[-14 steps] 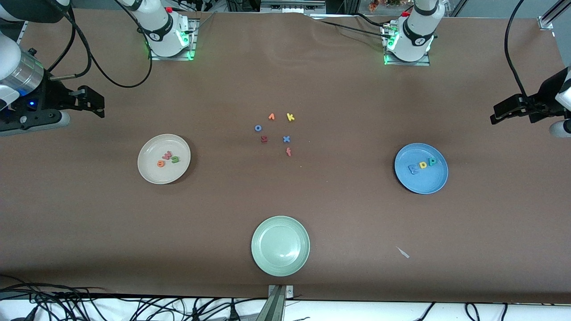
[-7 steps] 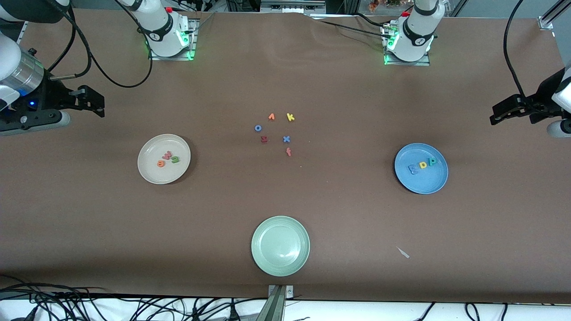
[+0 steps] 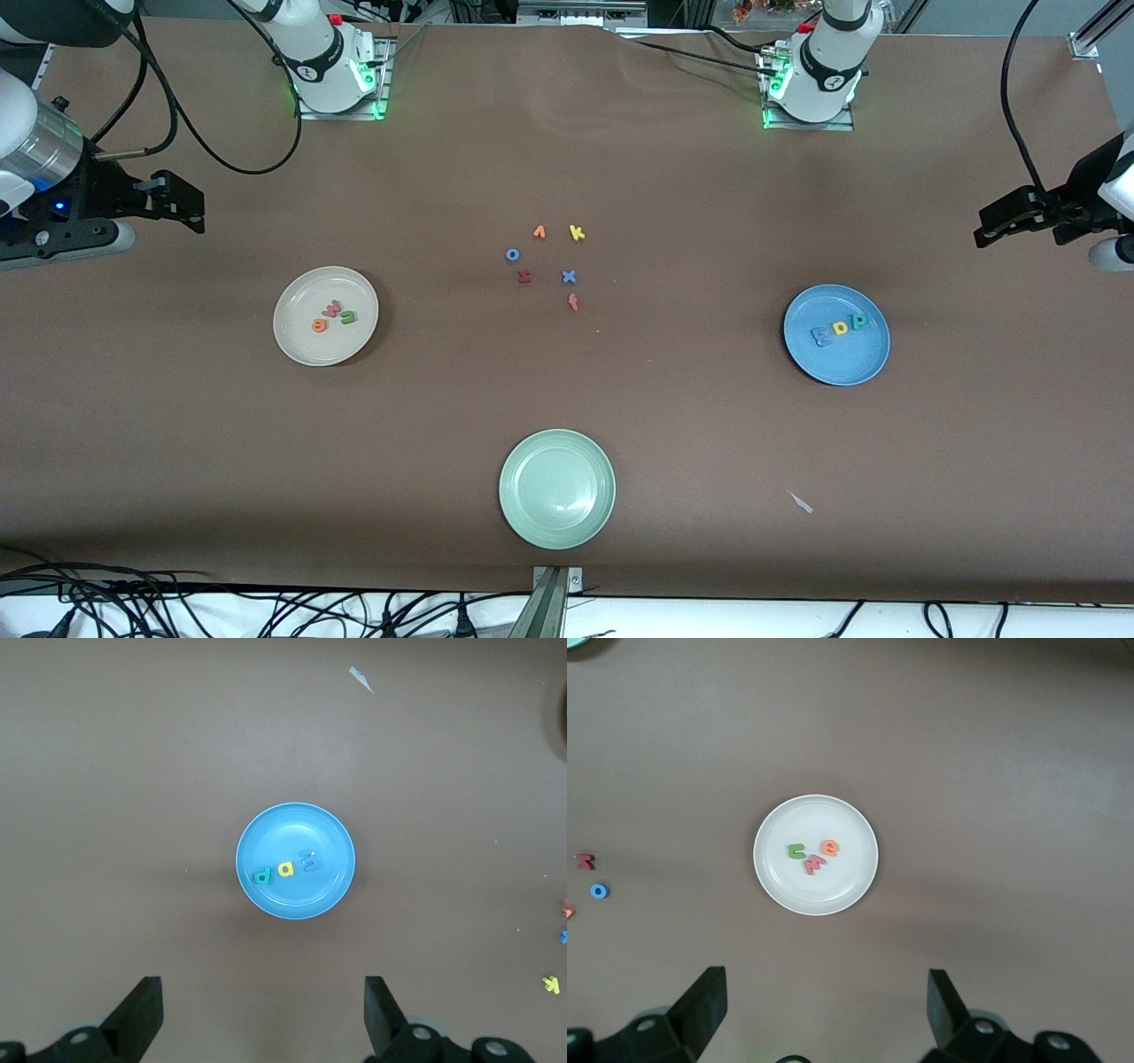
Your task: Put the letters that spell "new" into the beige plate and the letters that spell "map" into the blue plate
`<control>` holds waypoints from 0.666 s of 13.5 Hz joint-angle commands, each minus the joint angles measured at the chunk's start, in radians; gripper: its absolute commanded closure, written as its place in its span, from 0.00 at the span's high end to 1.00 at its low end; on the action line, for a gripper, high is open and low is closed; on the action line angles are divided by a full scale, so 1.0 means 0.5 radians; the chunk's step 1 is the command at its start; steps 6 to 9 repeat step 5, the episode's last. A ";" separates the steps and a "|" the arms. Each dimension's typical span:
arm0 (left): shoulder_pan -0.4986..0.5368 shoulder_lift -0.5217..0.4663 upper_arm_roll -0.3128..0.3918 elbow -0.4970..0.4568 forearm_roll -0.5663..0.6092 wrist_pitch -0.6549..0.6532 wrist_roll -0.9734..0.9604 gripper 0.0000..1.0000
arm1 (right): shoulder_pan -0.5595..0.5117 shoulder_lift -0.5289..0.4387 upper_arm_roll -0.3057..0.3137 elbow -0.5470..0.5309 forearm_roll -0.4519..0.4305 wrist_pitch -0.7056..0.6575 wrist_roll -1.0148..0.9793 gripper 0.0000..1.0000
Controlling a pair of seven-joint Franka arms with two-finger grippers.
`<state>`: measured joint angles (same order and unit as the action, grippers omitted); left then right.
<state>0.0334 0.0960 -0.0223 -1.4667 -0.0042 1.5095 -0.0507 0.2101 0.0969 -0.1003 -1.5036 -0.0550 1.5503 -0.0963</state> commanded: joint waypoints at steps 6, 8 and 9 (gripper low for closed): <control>0.001 -0.036 -0.011 -0.018 0.048 0.006 0.016 1.00 | -0.006 0.018 0.004 0.041 -0.004 -0.042 0.015 1.00; 0.001 -0.036 -0.011 -0.018 0.048 0.006 0.016 1.00 | -0.006 0.018 0.004 0.041 -0.004 -0.042 0.015 1.00; 0.001 -0.036 -0.011 -0.018 0.048 0.006 0.016 1.00 | -0.006 0.018 0.004 0.041 -0.004 -0.042 0.015 1.00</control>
